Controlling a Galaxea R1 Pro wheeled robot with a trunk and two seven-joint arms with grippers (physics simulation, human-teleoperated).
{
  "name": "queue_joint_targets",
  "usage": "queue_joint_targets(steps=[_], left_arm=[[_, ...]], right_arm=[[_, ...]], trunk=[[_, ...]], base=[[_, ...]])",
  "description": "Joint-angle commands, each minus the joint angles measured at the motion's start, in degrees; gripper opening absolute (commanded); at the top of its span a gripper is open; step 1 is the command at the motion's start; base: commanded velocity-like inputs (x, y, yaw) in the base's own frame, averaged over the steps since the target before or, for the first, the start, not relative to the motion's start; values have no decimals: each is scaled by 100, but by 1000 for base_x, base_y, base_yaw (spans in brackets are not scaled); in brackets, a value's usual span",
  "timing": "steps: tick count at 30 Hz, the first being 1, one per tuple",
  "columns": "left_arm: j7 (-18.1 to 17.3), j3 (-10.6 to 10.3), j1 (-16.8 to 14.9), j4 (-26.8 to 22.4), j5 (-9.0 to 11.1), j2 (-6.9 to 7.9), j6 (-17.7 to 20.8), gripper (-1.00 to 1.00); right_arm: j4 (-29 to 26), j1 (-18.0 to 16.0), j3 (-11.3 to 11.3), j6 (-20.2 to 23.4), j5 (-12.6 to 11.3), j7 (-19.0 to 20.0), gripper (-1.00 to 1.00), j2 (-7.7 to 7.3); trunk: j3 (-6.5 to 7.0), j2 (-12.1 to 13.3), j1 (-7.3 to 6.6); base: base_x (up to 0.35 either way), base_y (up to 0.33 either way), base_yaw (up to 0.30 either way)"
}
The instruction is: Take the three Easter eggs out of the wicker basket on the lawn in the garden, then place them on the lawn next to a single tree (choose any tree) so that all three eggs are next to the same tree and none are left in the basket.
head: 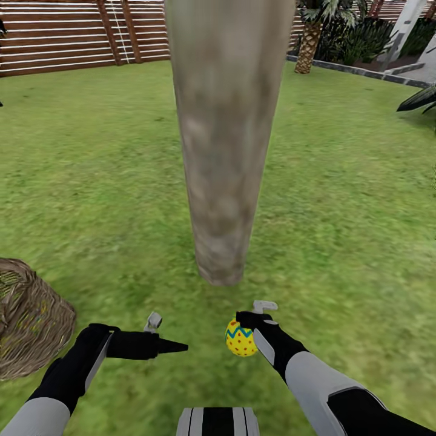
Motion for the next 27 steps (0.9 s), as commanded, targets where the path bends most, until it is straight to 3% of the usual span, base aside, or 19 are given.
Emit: queue_joint_targets(steps=[1, 15, 22, 27], left_arm=[[-30, -9, -2, -3, -19, 4, 61, 100], [-28, -9, -2, -5, -22, 4, 69, 100], [-33, -9, -2, -5, -22, 4, 71, 100], [-38, -9, 5, -6, -22, 8, 73, 100]], right_arm=[[-9, -1, 43, 27, -54, -46, 100, 0], [-9, -1, 43, 25, -54, -46, 100, 0], [-9, -3, 43, 30, -56, -46, 100, 0], [-13, -4, 50, 271, -68, -64, 100, 0]], trunk=[[19, 0, -4], [329, 19, -40], [484, 28, -58], [595, 35, -71]], base=[[-183, 0, 0], [-103, 0, 0], [-260, 0, 0], [-118, 0, 0]])
